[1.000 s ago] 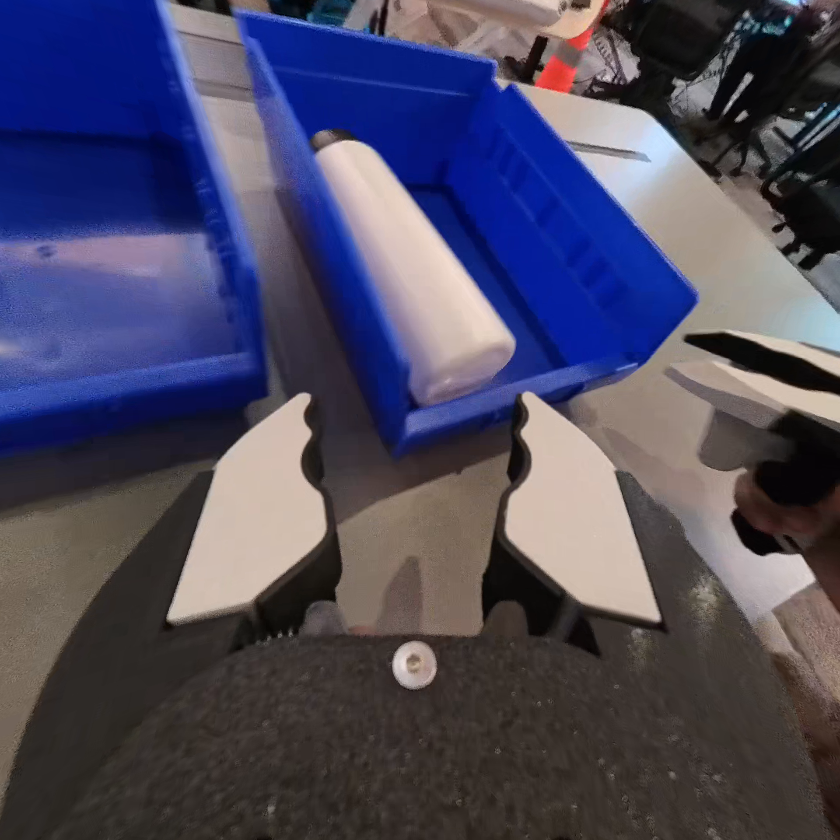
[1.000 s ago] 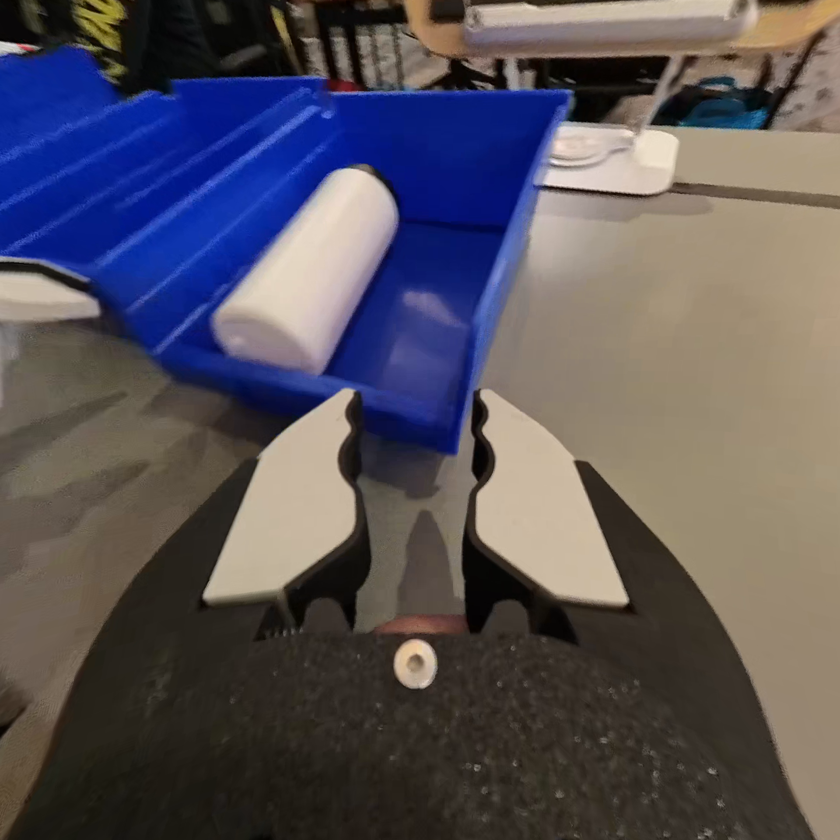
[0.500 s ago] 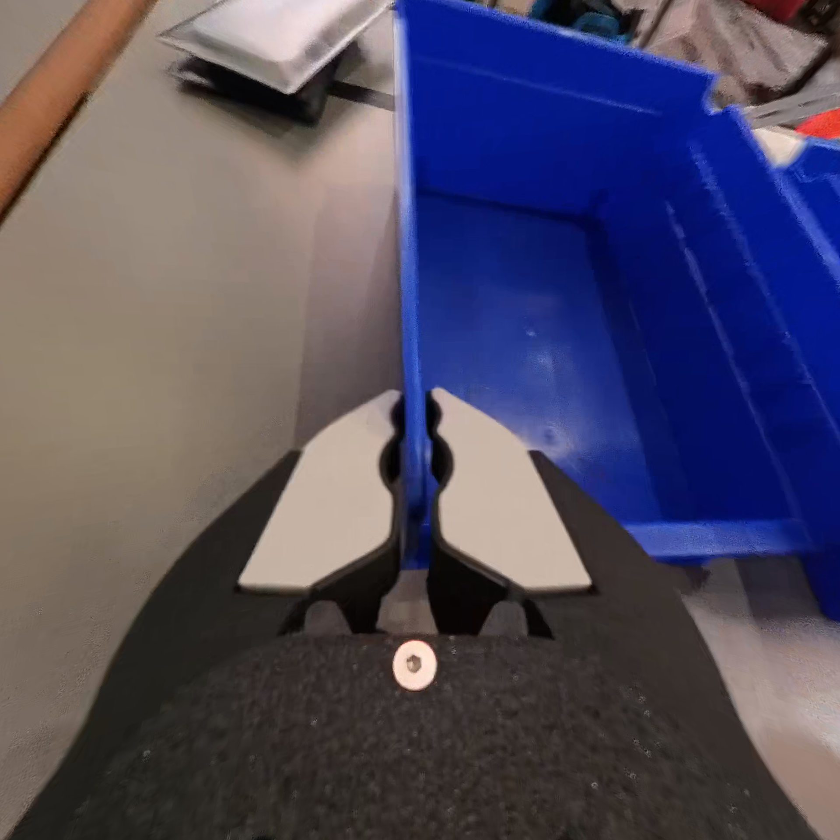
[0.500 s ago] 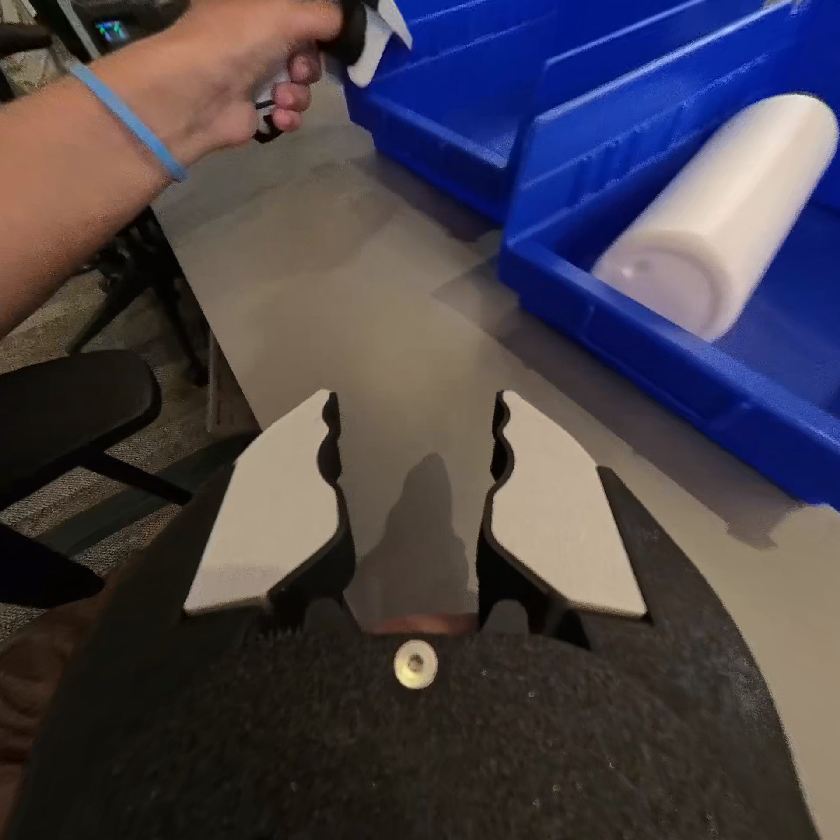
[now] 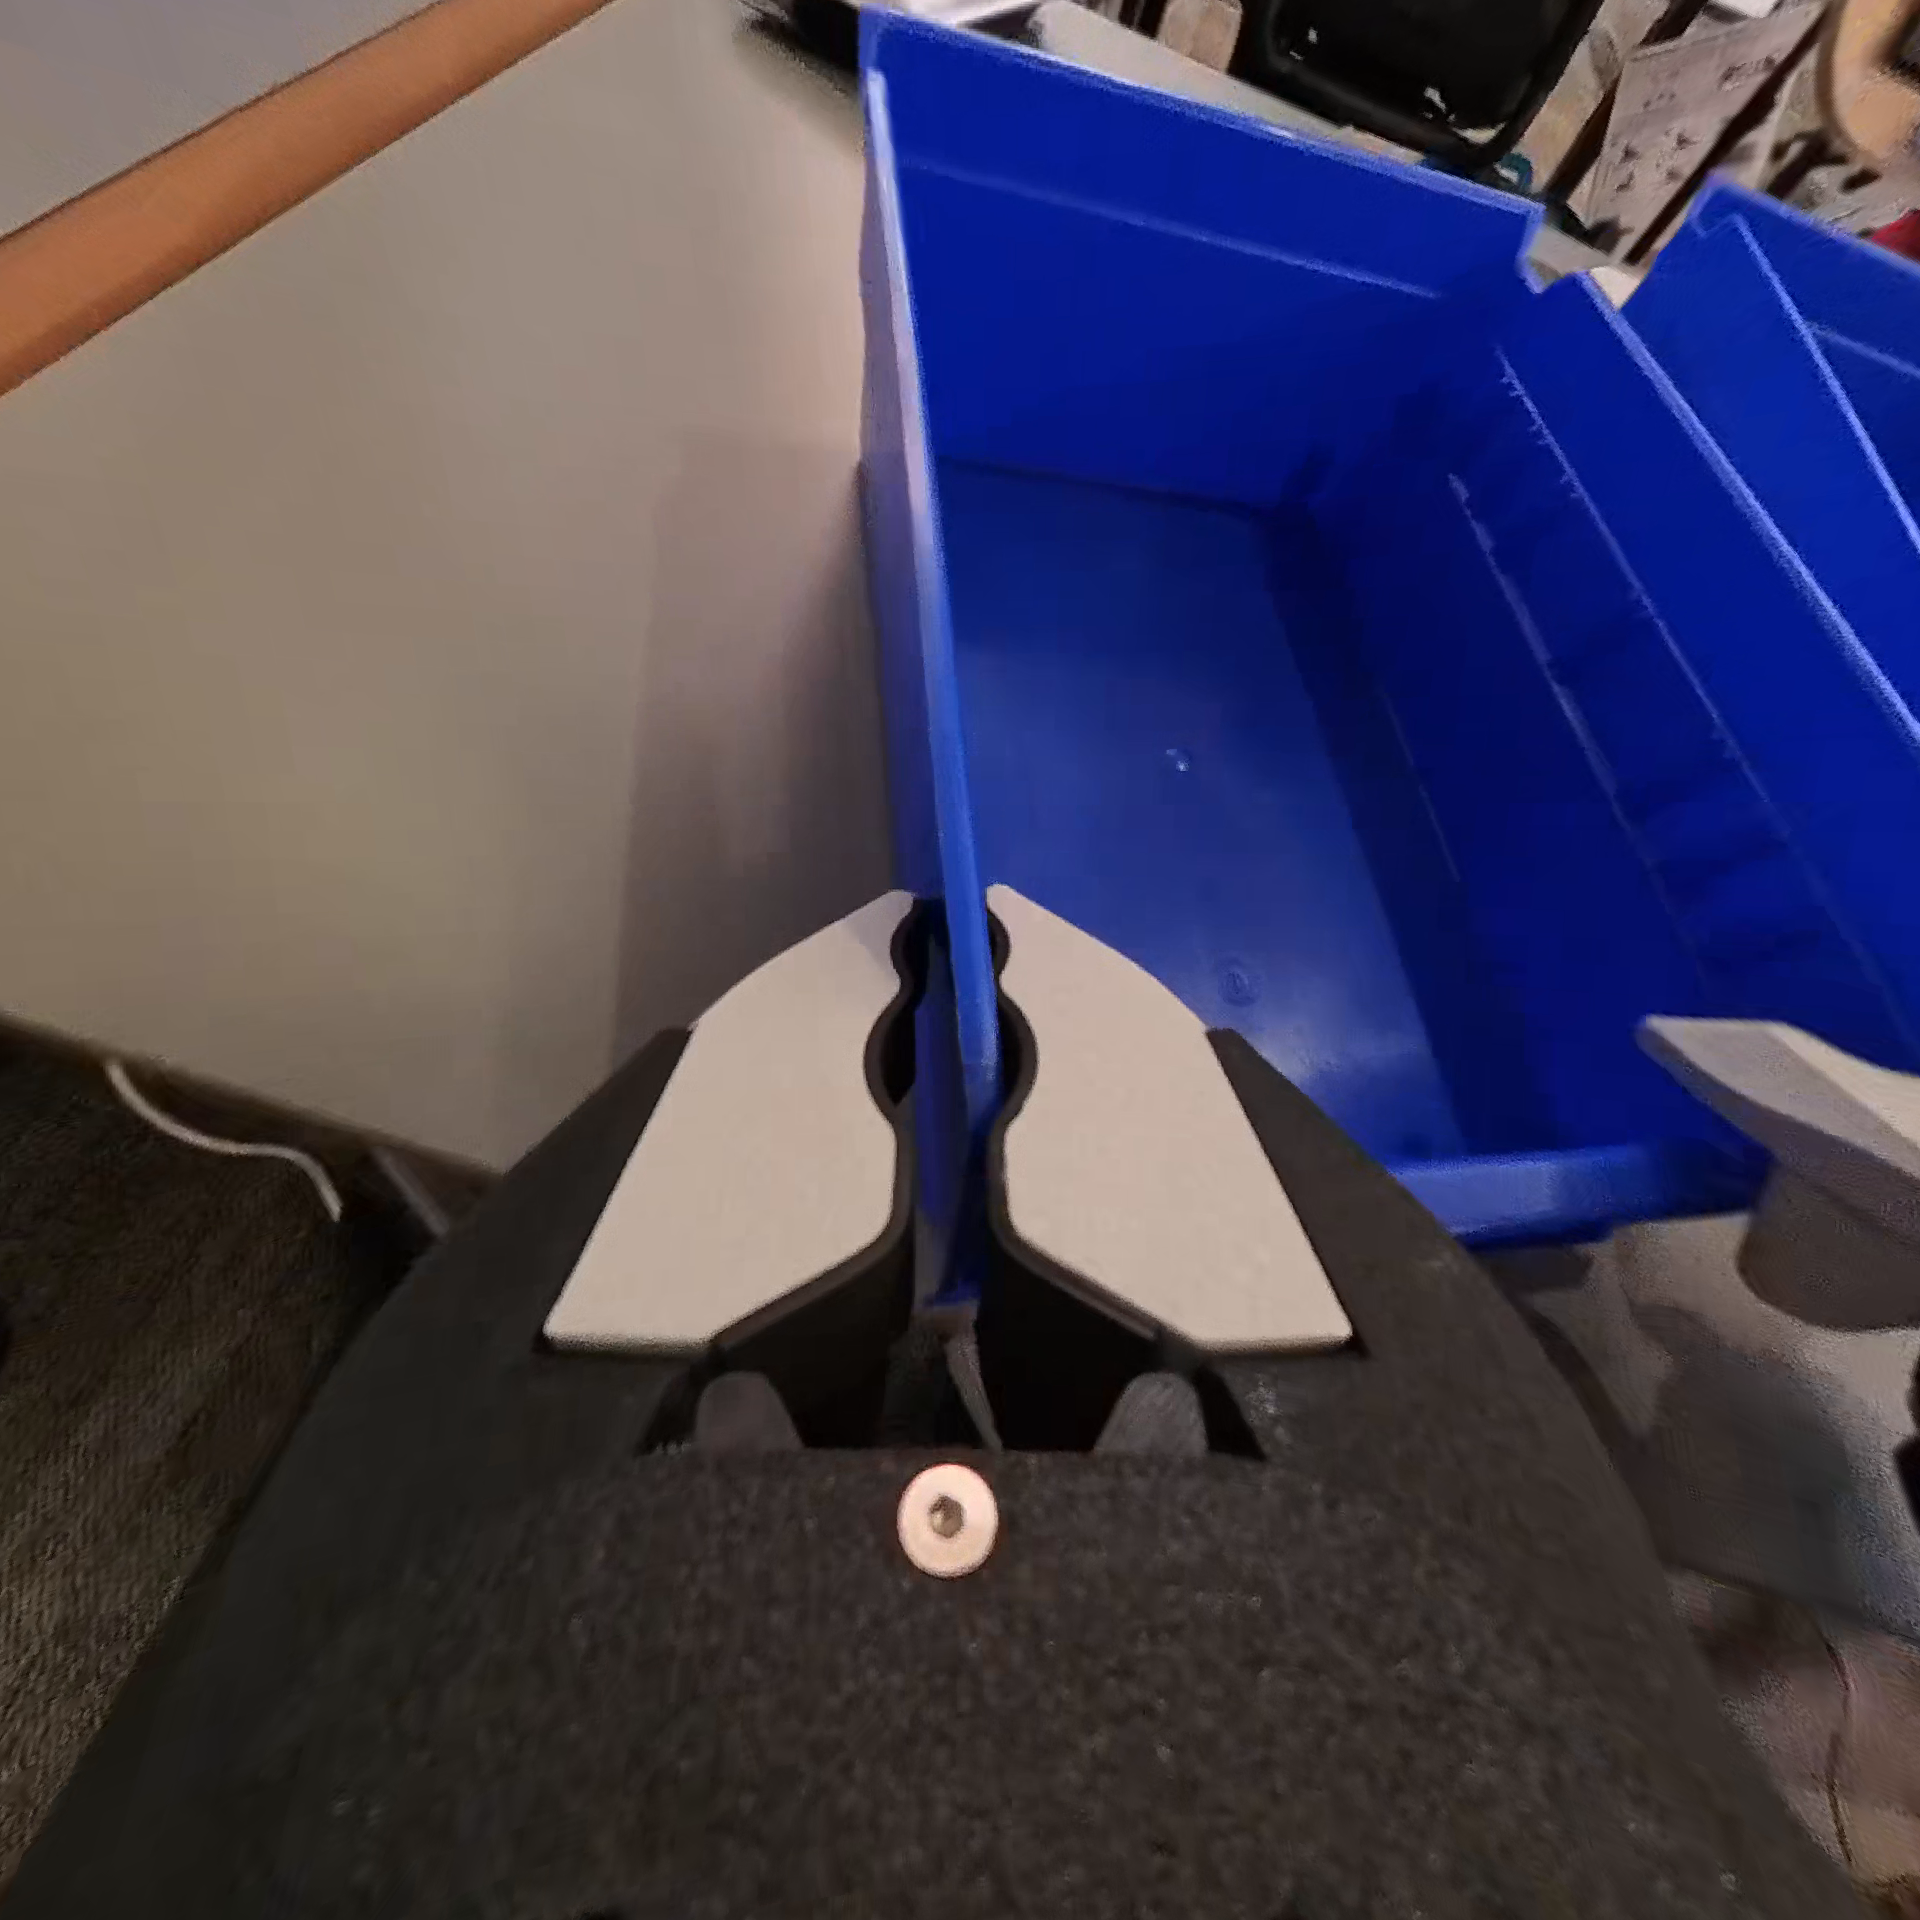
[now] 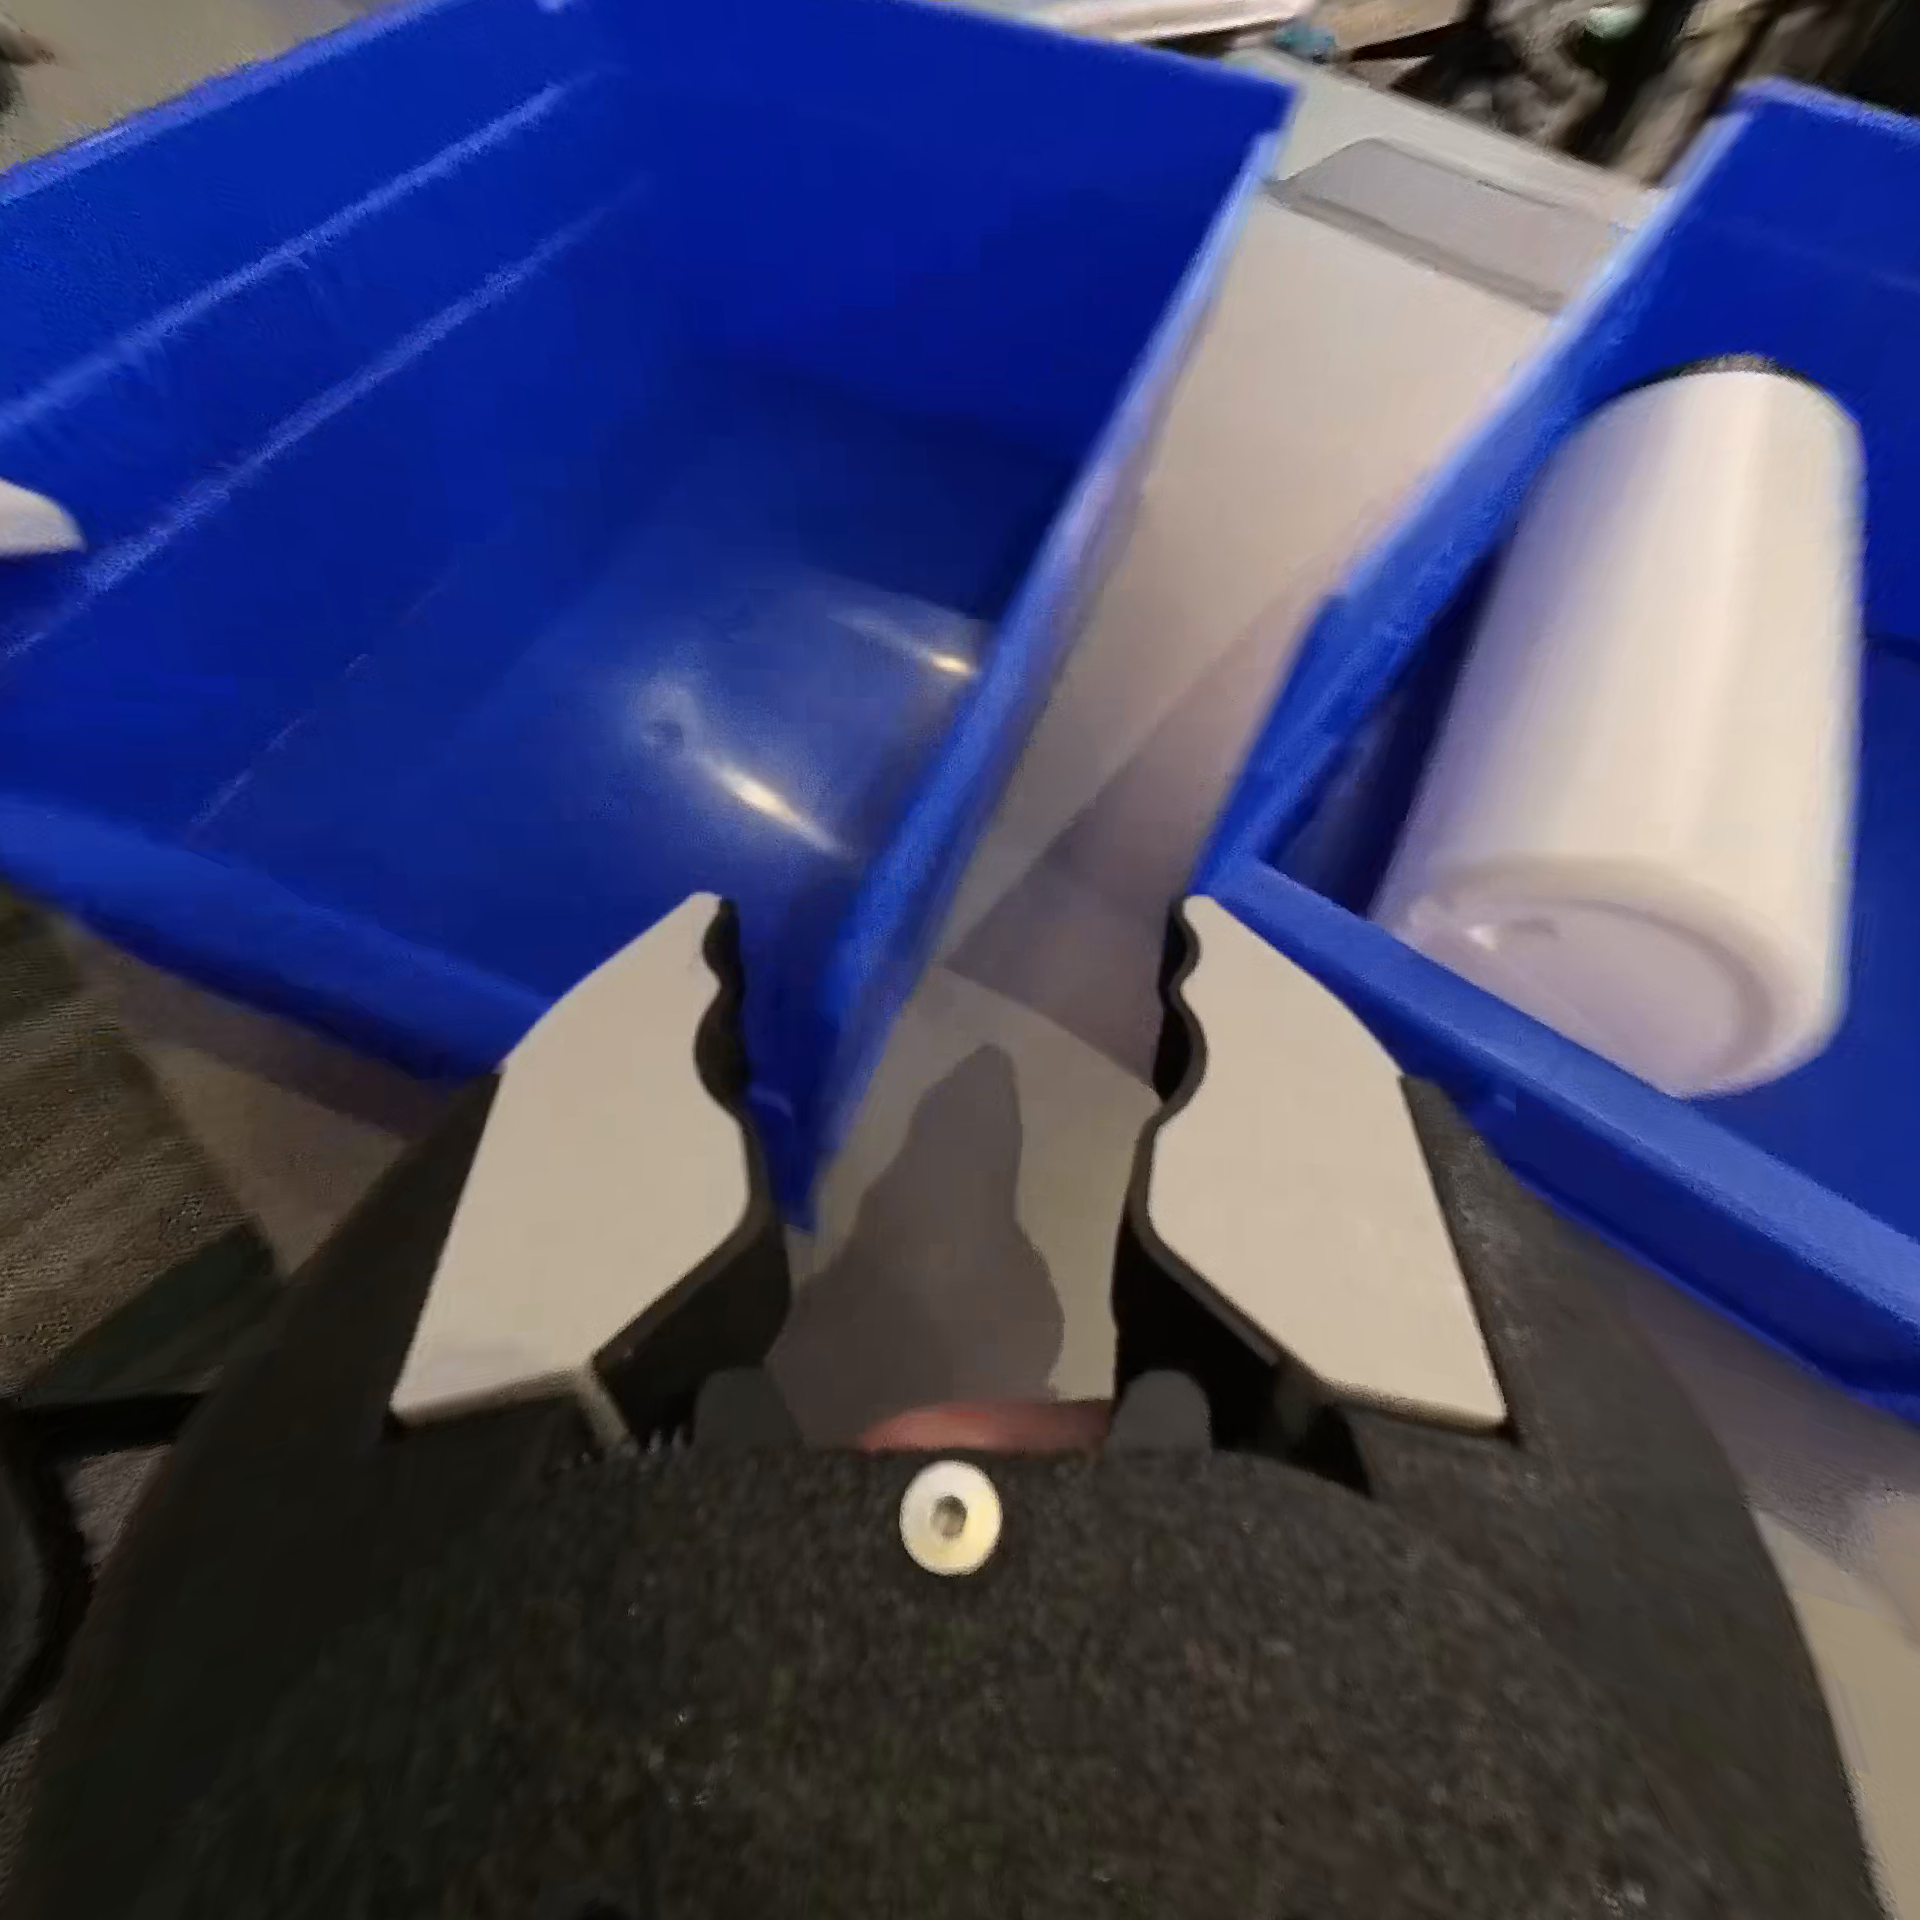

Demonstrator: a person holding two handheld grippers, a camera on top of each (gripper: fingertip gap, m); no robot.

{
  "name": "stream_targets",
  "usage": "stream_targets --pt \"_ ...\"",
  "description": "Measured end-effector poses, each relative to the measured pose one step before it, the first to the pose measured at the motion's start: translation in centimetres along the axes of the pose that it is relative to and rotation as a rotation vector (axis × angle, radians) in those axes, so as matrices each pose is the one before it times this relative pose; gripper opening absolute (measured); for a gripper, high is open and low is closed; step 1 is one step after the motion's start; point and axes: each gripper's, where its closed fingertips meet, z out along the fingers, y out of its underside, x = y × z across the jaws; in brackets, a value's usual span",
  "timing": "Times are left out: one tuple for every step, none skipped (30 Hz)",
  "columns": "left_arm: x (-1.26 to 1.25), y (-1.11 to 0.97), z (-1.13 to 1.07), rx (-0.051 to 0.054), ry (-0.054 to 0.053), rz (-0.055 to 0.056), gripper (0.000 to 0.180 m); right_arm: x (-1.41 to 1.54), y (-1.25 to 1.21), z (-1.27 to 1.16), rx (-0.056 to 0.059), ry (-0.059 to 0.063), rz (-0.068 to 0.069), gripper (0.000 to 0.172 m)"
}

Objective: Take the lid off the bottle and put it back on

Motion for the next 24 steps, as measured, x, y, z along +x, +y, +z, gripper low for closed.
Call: stream_targets --pt "-0.086 0.446 -0.813 0.0053 -0.0211 -0.0020 0.007 -1.188 -0.205 0.069 0.0015 -0.0663 0.0238 0.068" --pt "-0.185 0.386 -0.768 0.0050 -0.0294 -0.0006 0.008 -1.280 -0.125 -0.209 -0.0034 -0.0703 0.0225 0.031" --pt "-0.275 0.343 -0.741 0.0052 -0.0280 -0.0066 0.007 0.111 -0.150 -0.348 0.0013 0.0325 0.0187 0.019" --pt "-0.197 0.320 -0.668 0.0078 -0.0157 -0.0136 0.006 -0.065 -0.151 -0.383 0.0049 0.0172 -0.0123 0.010" --pt "-0.025 0.253 -0.576 0.0116 -0.0064 -0.0114 0.006 -0.232 0.063 -0.287 -0.0076 0.0046 -0.0145 0.009" --pt "0.108 0.114 -0.569 0.0162 -0.0054 -0.0012 0.006 -0.106 -0.004 -0.371 0.0016 0.0094 -0.0088 0.008" --pt "0.221 -0.150 -0.646 0.0213 -0.0070 0.0101 0.006 -0.004 -0.147 -0.471 0.0125 0.0148 -0.0127 0.007" --pt "0.338 -0.520 -0.744 0.0294 -0.0069 0.0178 0.006 0.071 -0.395 -0.590 0.0276 0.0122 -0.0101 0.006" --pt "0.490 -0.907 -0.784 0.0368 -0.0035 0.0168 0.006 0.148 -0.625 -0.711 0.0347 0.0085 -0.0013 0.005" --pt "0.646 -1.176 -0.714 0.0369 0.0005 0.0154 0.006 0.269 -0.853 -0.833 0.0383 0.0116 -0.0007 0.006" --pt "0.832 -1.355 -0.585 0.0349 0.0053 0.0153 0.006 0.463 -1.075 -0.913 0.0411 0.0149 -0.0009 0.006" --pt "1.039 -1.478 -0.469 0.0351 0.0126 0.0132 0.006 0.685 -1.185 -0.955 0.0388 0.0178 0.0019 0.005" --pt "1.261 -1.518 -0.338 0.0351 0.0192 0.0095 0.006 0.897 -1.257 -0.991 0.0353 0.0188 0.0057 0.005" --pt "1.509 -1.435 -0.148 0.0320 0.0237 0.0094 0.006 1.160 -1.301 -1.042 0.0361 0.0236 0.0049 0.005" --pt "1.740 -1.329 0.008 0.0297 0.0277 0.0108 0.005 1.414 -1.290 -1.080 0.0354 0.0326 -0.0031 0.005" --pt "1.975 -1.206 0.166 0.0286 0.0328 0.0097 0.005 1.677 -1.178 -1.072 0.0299 0.0376 -0.0040 0.006" --pt "2.191 -0.999 0.357 0.0218 0.0368 0.0110 0.005 1.942 -1.035 -1.057 0.0256 0.0414 -0.0004 0.005" --pt "2.378 -0.733 0.565 0.0113 0.0387 0.0154 0.006 2.195 -0.887 -1.015 0.0224 0.0449 0.0028 0.005" --pt "2.547 -0.518 0.729 0.0053 0.0413 0.0168 0.005 2.437 -0.725 -0.939 0.0162 0.0473 0.0059 0.004" --pt "2.677 -0.316 0.868 0.0013 0.0424 0.0145 0.005 2.643 -0.559 -0.796 0.0065 0.0485 0.0139 0.004" --pt "2.739 -0.098 1.012 -0.0065 0.0385 0.0145 0.005 2.800 -0.458 -0.635 0.0016 0.0495 0.0206 0.004" --pt "2.727 0.098 1.125 -0.0117 0.0331 0.0144 0.005 2.861 -0.364 -0.493 -0.0012 0.0494 0.0158 0.003" --pt "2.749 0.308 1.208 -0.0137 0.0327 0.0168 0.005 2.861 -0.166 -0.395 -0.0054 0.0476 -0.0045 0.002" --pt "2.757 0.459 1.302 -0.0201 0.0341 0.0285 0.005 2.913 0.152 -0.320 -0.0111 0.0441 -0.0201 0.002"
